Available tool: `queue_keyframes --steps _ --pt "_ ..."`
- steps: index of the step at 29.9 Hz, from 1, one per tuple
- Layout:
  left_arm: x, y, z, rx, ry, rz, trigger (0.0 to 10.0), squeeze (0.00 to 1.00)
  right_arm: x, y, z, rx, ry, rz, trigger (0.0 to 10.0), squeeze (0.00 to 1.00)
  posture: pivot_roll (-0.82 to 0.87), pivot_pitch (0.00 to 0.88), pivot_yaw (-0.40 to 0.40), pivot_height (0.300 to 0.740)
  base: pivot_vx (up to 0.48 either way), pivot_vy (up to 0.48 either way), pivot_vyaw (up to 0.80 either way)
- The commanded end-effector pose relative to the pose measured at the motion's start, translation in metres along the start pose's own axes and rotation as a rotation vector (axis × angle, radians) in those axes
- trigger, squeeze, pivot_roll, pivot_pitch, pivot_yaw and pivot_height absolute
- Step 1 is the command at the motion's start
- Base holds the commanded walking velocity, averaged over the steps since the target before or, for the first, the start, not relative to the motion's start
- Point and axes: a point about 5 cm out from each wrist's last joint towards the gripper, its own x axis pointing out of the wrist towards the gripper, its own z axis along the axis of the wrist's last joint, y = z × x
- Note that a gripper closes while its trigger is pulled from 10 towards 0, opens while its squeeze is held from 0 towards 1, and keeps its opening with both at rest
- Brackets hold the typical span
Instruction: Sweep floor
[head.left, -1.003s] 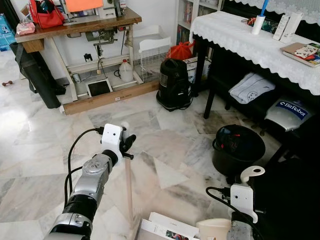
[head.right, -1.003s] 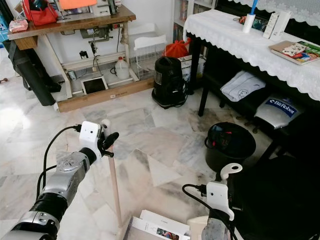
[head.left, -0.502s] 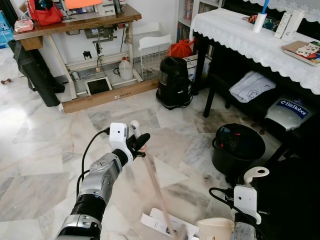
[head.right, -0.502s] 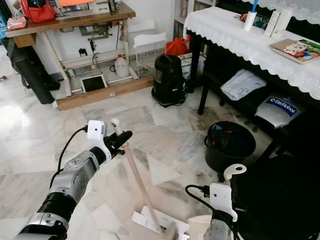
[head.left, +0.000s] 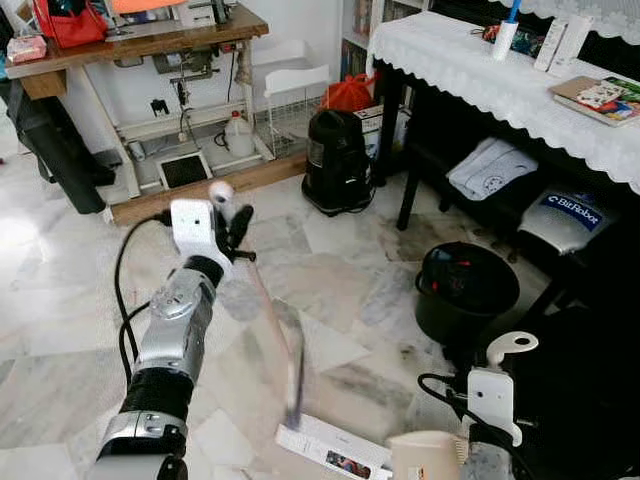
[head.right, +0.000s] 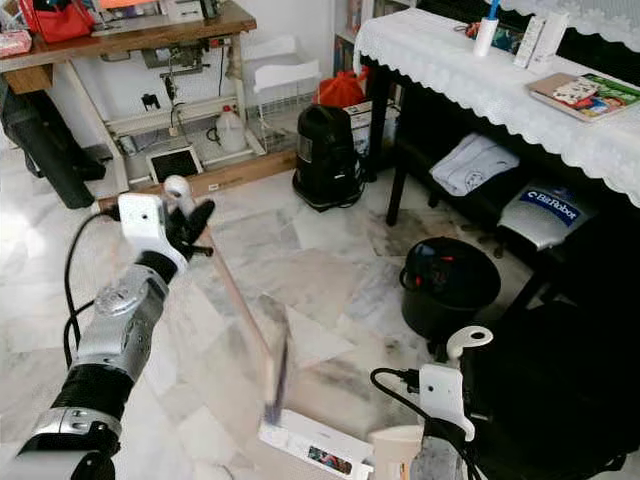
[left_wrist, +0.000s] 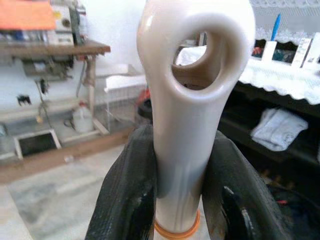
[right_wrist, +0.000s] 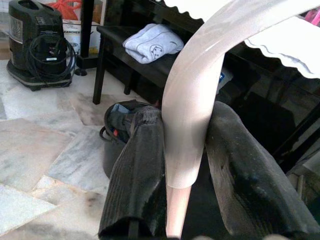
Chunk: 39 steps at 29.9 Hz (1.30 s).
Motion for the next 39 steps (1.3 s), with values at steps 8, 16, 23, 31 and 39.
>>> queue_keyframes --steps 8,16,23,31,39 --pt "-0.004 -0.016 -0.037 0.101 0.119 -0.049 10.0 0.0 -0.014 -0.011 -0.018 -0.056 0.058 0.023 10.0 0.0 0.04 0.103 -0.017 0.74 0.0 0.0 0.0" --pt "-0.012 -0.031 -0.063 0.086 0.236 -0.131 10.0 0.0 -0.013 -0.019 -0.02 -0.066 0.054 0.003 10.0 0.0 0.03 0.112 -0.025 0.74 0.0 0.0 0.0" --pt "-0.013 -0.044 -0.069 -0.067 0.252 -0.175 10.0 0.0 -0.023 -0.022 -0.024 -0.065 0.058 0.003 10.0 0.0 0.01 0.132 -0.032 0.74 0.0 0.0 0.0" --pt "-0.01 -0.047 -0.07 -0.171 0.294 -0.229 10.0 0.0 -0.018 -0.027 -0.022 -0.072 0.055 -0.006 10.0 0.0 0.02 0.134 -0.033 0.74 0.0 0.0 0.0" --pt "-0.008 -0.048 -0.067 -0.326 0.294 -0.258 10.0 0.0 -0.01 -0.024 -0.015 -0.054 0.033 -0.014 10.0 0.0 0.03 0.12 -0.026 0.74 0.0 0.0 0.0"
